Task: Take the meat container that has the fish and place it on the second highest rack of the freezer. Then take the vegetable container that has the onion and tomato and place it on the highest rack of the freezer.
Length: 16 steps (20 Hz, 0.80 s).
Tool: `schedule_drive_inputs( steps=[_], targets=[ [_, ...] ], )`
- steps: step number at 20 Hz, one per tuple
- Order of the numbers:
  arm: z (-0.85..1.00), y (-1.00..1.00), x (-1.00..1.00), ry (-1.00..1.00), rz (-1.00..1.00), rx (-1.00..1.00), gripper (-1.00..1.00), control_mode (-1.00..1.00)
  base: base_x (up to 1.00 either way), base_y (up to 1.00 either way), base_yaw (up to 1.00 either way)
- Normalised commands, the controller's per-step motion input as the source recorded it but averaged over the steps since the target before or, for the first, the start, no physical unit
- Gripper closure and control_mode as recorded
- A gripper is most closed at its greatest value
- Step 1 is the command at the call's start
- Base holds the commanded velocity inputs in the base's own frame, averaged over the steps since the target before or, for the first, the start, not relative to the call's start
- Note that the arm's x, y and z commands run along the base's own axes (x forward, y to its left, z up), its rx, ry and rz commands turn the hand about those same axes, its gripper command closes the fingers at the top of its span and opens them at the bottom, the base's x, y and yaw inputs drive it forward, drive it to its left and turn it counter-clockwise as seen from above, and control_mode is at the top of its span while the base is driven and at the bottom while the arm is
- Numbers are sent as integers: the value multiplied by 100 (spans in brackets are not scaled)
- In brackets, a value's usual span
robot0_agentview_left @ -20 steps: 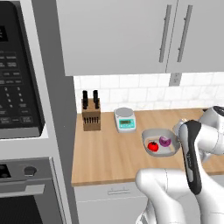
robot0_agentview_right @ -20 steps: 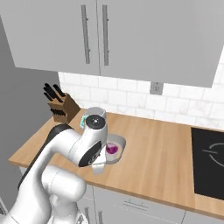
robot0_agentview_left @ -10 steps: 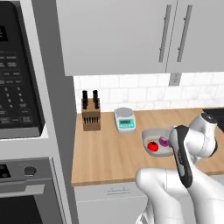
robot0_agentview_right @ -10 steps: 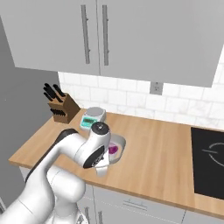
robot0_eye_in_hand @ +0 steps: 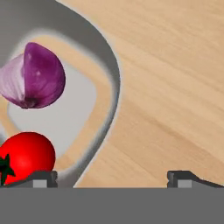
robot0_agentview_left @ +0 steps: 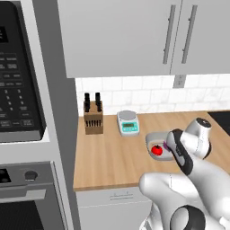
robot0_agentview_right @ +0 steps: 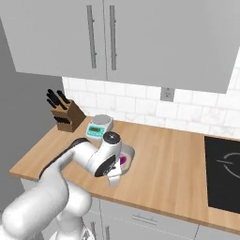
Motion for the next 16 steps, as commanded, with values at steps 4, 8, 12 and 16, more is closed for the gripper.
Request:
schedule_drive_inputs(
  steps=[4, 8, 12, 16],
  targets=[
    [-9, -26, 45, 0, 0, 0, -100, -100, 0, 0, 0],
    [-42, -2, 8, 0, 0, 0, -100, -100, 0, 0, 0],
    [-24, 0, 2, 0, 0, 0, -100, -100, 0, 0, 0],
    [-7, 0, 2, 0, 0, 0, -100, -100, 0, 0, 0]
  ],
)
